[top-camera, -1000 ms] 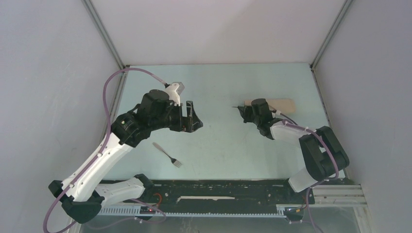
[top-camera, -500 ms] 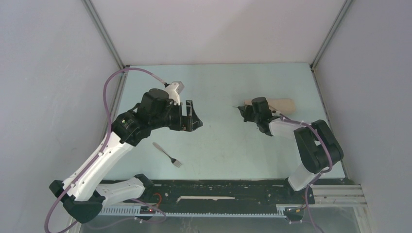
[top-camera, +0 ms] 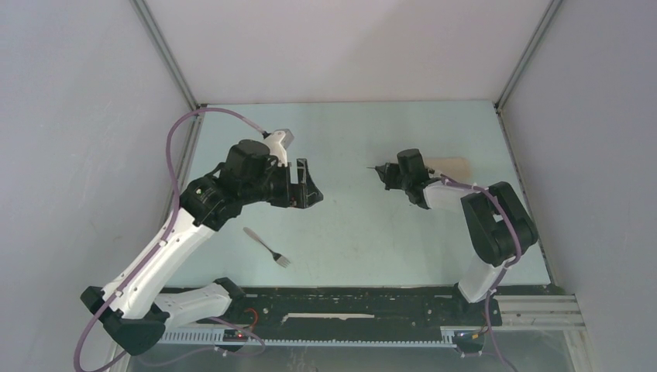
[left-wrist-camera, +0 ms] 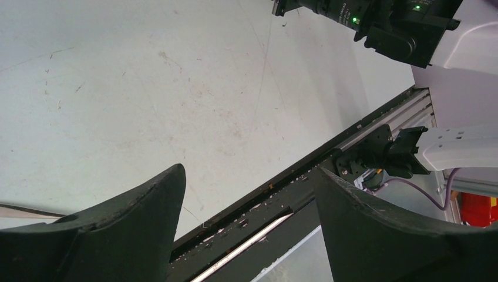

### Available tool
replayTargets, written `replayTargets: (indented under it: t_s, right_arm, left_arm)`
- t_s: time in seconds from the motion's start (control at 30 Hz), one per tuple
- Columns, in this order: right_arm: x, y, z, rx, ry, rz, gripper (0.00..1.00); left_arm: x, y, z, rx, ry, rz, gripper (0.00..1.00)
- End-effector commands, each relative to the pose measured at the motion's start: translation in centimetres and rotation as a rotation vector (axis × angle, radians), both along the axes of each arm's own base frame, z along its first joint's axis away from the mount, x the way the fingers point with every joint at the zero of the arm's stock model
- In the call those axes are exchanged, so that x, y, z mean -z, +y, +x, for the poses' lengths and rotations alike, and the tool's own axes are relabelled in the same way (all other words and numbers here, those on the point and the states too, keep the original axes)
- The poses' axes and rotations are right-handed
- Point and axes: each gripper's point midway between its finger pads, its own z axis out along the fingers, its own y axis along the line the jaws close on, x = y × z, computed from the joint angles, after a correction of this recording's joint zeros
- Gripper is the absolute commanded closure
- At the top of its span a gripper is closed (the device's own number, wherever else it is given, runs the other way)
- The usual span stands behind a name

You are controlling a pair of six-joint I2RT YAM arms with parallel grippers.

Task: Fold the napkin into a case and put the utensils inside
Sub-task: Stuff the knife into the folded napkin.

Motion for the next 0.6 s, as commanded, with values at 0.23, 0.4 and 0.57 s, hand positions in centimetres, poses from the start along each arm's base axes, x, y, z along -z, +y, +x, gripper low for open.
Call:
replayTargets:
  t_s: [0.23,0.4,0.57]
  right_arm:
    - [0.1,-0.9,2.3,0.003,-0.032,-0.013,1.00]
    - [0.4,-1.8,2.5,-0.006,-0.030,-0.028,1.00]
    - [0.1,-3.0,2.8,-0.007,-0.038,-0.052,1.00]
  left_arm:
    - [-0.5,-0.3,0.7,0.016,-0.027,-0.011,0.14]
    - [-0.6,-0.1,1.0,0.005,-0.029,-0.018,0.14]
    - [-0.5,-0.1,1.0,0.006,-0.025,-0.019,0.14]
